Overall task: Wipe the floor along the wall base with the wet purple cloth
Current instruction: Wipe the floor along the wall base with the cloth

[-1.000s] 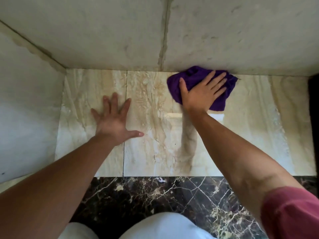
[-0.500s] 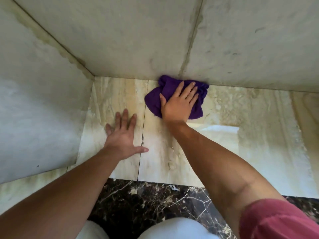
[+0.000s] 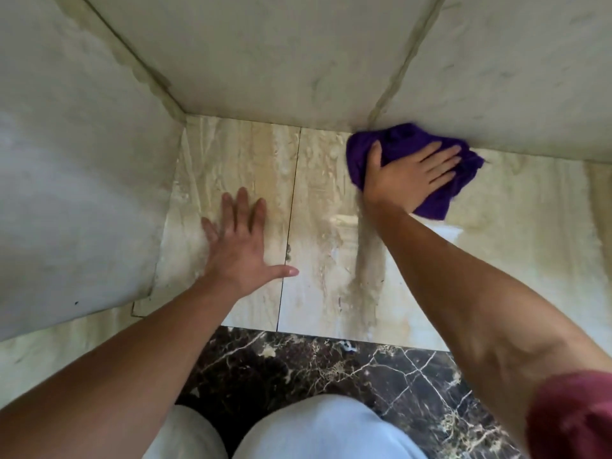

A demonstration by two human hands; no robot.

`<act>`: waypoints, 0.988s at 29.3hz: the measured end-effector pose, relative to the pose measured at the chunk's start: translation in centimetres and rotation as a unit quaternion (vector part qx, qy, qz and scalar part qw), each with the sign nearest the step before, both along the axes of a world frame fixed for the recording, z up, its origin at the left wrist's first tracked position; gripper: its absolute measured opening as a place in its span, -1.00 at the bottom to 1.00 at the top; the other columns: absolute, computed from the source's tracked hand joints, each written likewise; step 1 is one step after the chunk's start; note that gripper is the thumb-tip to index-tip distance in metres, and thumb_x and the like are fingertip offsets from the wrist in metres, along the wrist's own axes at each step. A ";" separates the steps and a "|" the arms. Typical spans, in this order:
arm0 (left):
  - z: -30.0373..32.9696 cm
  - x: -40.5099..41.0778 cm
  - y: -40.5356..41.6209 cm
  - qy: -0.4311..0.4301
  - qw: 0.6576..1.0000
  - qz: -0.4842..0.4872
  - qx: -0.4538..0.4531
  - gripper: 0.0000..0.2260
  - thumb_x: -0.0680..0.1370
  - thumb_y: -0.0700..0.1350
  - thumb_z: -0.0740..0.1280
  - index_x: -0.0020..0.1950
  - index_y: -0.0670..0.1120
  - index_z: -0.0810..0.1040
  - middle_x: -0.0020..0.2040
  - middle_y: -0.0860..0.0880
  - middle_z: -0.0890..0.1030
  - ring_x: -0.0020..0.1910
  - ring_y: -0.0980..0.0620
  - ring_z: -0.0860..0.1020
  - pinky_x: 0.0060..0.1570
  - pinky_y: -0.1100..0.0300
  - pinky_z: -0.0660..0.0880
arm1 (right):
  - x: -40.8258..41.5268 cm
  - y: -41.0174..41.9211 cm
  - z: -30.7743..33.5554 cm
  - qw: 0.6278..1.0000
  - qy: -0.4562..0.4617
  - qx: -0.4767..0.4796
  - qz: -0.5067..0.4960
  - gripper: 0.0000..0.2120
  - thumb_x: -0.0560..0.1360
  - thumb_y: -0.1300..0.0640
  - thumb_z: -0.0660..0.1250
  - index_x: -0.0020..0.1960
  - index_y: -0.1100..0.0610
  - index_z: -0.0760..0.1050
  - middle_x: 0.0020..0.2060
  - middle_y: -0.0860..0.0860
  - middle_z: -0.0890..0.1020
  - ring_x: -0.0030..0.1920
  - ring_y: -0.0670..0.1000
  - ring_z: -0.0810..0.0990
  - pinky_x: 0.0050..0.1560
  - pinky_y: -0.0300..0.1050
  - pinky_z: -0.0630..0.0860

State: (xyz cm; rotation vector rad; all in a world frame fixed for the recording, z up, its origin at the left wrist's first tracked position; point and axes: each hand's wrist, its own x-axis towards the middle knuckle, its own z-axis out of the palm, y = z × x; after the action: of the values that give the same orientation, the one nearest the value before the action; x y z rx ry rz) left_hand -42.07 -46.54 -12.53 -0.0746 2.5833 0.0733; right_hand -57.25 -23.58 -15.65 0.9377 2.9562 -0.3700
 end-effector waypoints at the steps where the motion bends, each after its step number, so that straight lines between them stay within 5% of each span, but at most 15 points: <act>1: 0.0 0.1 -0.1 0.001 1.000 0.002 0.007 0.24 0.19 0.68 0.08 0.60 -0.02 -0.31 0.60 -0.17 -0.39 0.58 -0.27 -0.34 0.46 -0.47 -0.07 | 0.0 -2.0 0.1 1.000 0.000 -0.008 0.007 0.04 0.45 -0.43 0.09 0.60 0.34 0.01 0.59 0.38 0.00 0.60 0.36 -0.03 0.60 0.27 -0.09; 10: 0.6 4.1 -2.2 0.046 0.994 -0.044 0.091 0.06 0.39 0.50 0.21 0.65 -0.09 -0.10 0.65 -0.08 -0.25 0.60 -0.05 -0.34 0.57 -0.16 -0.20 | 1.8 -18.3 0.0 0.988 -0.006 -0.052 0.142 -0.06 0.55 -0.34 0.10 0.60 0.36 -0.02 0.56 0.45 -0.05 0.59 0.41 -0.08 0.59 0.30 -0.11; 15: 0.8 7.6 -5.2 0.030 0.996 -0.016 0.085 0.09 0.38 0.51 0.13 0.63 -0.12 -0.21 0.66 -0.14 -0.21 0.60 -0.09 -0.36 0.56 -0.23 -0.15 | 3.8 -27.1 0.3 0.960 -0.013 -0.066 0.274 -0.14 0.58 -0.25 0.16 0.61 0.31 0.01 0.56 0.44 -0.03 0.59 0.41 -0.05 0.60 0.29 -0.11; 21: 0.3 9.1 -6.6 0.007 0.998 -0.037 0.040 0.10 0.37 0.60 0.00 0.61 -0.08 -0.32 0.59 -0.13 -0.43 0.56 -0.14 -0.45 0.53 -0.32 -0.16 | 4.6 -27.9 -0.2 0.933 -0.002 -0.032 0.358 -0.23 0.57 -0.19 0.15 0.61 0.24 0.08 0.56 0.43 0.02 0.59 0.41 0.01 0.59 0.29 -0.05; 23: 0.1 9.0 -6.4 -0.001 0.999 -0.035 0.036 0.09 0.37 0.60 -0.02 0.61 -0.08 -0.33 0.58 -0.13 -0.46 0.55 -0.15 -0.46 0.52 -0.33 -0.14 | 4.5 -26.5 0.0 0.901 -0.007 -0.023 0.434 -0.28 0.60 -0.15 0.13 0.61 0.24 0.10 0.57 0.40 0.02 0.59 0.39 0.01 0.60 0.27 -0.05; 27: 1.3 8.5 -5.8 -0.024 0.999 -0.016 0.029 0.09 0.38 0.59 0.00 0.57 -0.06 -0.43 0.53 -0.12 -0.56 0.51 -0.16 -0.53 0.50 -0.36 -0.15 | 1.4 -22.4 1.2 0.765 0.003 -0.015 0.644 -0.35 0.66 -0.10 0.11 0.60 0.26 0.12 0.61 0.29 0.04 0.61 0.27 0.08 0.62 0.16 -0.04; 29: 2.0 8.4 -5.4 -0.050 0.998 -0.006 0.040 0.14 0.34 0.61 0.04 0.57 -0.07 -0.43 0.51 -0.12 -0.58 0.50 -0.17 -0.54 0.47 -0.42 -0.17 | 0.2 -20.4 1.7 0.762 0.025 -0.005 0.647 -0.32 0.63 -0.12 0.15 0.62 0.22 0.11 0.63 0.21 0.08 0.60 0.19 0.16 0.62 0.12 -0.03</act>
State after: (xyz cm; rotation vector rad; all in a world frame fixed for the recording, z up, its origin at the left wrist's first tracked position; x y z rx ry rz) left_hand -33.67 -51.95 -10.55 -0.0323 2.4782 0.1653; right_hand -57.01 -43.94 -13.92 -1.1684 2.7678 -0.2936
